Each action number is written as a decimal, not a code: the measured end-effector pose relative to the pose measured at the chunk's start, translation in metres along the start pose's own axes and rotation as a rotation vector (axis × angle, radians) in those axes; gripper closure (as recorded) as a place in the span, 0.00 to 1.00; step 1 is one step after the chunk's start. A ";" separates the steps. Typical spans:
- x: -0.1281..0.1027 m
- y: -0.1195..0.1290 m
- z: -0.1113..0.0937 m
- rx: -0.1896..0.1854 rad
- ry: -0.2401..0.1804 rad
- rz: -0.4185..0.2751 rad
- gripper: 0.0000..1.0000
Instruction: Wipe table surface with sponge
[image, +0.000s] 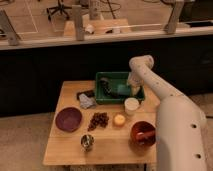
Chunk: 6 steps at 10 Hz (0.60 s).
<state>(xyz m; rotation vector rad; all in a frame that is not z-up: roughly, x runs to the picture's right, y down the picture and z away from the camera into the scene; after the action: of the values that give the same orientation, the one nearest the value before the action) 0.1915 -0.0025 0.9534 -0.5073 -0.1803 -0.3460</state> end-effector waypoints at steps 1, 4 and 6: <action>-0.002 -0.002 -0.027 0.023 -0.013 0.001 0.95; -0.017 0.016 -0.086 0.047 -0.043 -0.014 0.95; -0.038 0.056 -0.109 0.024 -0.043 -0.045 0.95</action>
<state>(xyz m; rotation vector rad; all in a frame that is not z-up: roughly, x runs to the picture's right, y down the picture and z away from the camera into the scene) 0.1855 -0.0013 0.8254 -0.4873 -0.2375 -0.3764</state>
